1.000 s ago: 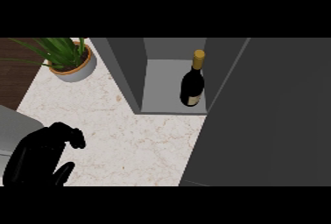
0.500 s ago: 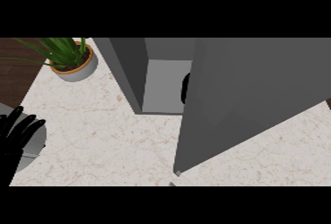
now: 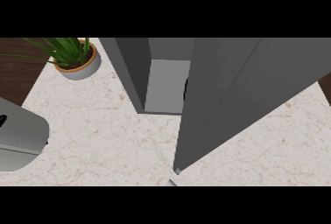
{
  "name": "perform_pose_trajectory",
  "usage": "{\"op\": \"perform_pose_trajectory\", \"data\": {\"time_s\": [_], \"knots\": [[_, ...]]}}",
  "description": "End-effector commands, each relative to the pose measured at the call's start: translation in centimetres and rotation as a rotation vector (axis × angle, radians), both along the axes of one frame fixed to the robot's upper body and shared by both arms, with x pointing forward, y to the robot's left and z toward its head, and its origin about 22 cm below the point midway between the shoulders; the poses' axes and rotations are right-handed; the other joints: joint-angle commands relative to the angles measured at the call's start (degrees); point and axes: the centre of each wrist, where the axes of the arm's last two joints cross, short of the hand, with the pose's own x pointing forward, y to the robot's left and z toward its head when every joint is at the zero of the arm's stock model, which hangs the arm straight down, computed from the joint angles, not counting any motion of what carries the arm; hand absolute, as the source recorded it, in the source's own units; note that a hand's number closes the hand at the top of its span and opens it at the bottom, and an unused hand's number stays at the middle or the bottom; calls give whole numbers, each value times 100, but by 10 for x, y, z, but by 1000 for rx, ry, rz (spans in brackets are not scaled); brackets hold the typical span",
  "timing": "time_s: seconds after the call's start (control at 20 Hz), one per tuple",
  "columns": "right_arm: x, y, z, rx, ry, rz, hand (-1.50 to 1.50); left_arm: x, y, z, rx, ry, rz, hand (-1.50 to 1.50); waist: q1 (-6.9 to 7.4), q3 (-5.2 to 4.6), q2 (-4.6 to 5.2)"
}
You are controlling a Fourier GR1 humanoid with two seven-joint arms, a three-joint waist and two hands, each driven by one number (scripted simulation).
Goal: Pick up the wine, place it into the cabinet and close the cabinet
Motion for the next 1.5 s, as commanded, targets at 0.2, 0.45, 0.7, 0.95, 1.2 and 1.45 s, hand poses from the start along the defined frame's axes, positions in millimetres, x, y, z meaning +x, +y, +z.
{"op": "perform_pose_trajectory", "data": {"time_s": [0.2, 0.45, 0.7, 0.95, 1.2, 1.45], "knots": [[16, 52, 15, 114, -22, -51, 150, -7, 26, 1, 8, -10, -11, -150, 46, -5, 27], [59, 66, 30, 138, -45, -166, 150, 1, 38, 12, -2, -30, -39, -150, 148, -6, 96], [107, 88, 40, 77, -39, -200, 150, -4, 42, 16, 15, -24, -27, -150, 163, 21, 102], [155, 86, 64, 75, -25, -160, 150, -6, 48, 15, 15, -27, -35, -150, 118, 25, 114], [181, 94, 50, -9, 54, -31, 150, 1, 56, 19, 16, -39, -21, -150, 184, 16, 185], [187, 104, 38, -264, 178, 263, 150, 2, 45, 28, 22, -30, -70, -150, 340, 28, 156]]}}
